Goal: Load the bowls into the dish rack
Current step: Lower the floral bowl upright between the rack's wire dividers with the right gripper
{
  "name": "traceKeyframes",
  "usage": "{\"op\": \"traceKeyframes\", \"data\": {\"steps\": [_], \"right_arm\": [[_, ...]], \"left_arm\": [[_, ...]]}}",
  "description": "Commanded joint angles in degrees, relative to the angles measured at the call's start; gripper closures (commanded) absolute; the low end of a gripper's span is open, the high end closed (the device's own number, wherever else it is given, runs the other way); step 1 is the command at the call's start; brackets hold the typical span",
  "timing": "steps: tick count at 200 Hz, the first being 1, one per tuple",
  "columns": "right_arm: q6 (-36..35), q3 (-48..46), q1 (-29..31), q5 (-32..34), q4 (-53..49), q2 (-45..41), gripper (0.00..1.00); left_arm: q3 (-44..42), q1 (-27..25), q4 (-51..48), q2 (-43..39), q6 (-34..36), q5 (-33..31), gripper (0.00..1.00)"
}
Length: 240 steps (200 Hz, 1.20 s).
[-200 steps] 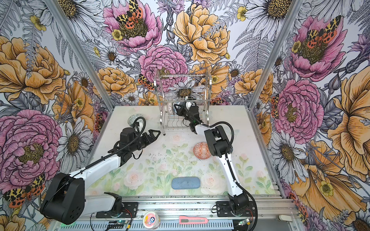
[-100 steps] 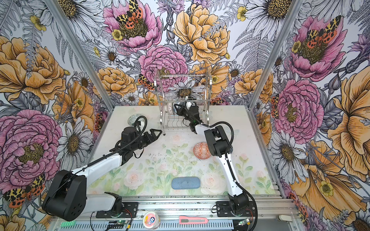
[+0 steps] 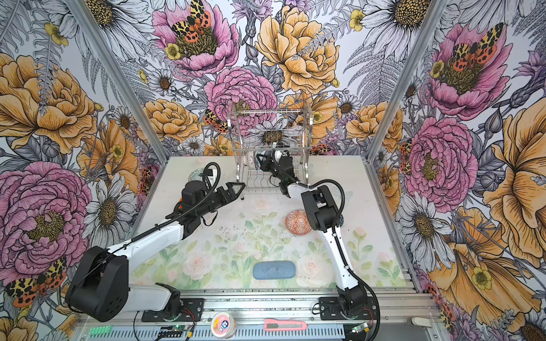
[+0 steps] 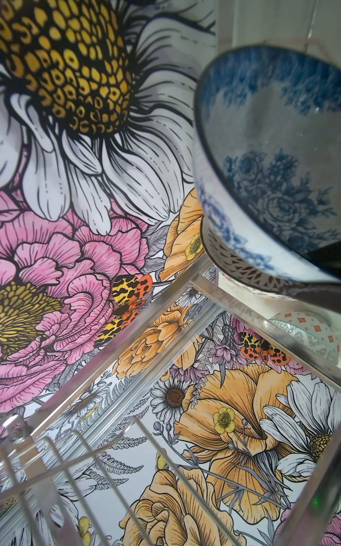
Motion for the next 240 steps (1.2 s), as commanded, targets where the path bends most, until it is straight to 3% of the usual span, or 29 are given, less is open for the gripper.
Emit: {"op": "traceKeyframes", "data": {"steps": [1, 240], "right_arm": [[-1.43, -0.15, -0.6, -0.51, -2.05, 0.95, 1.0], [-2.59, 4.33, -2.6, -2.6, -5.09, 4.48, 0.86]], "left_arm": [[1.24, -0.21, 2.03, 0.77, 1.05, 1.47, 0.01], [1.12, 0.74, 3.86, 3.87, -0.26, 3.0, 0.01]]}}
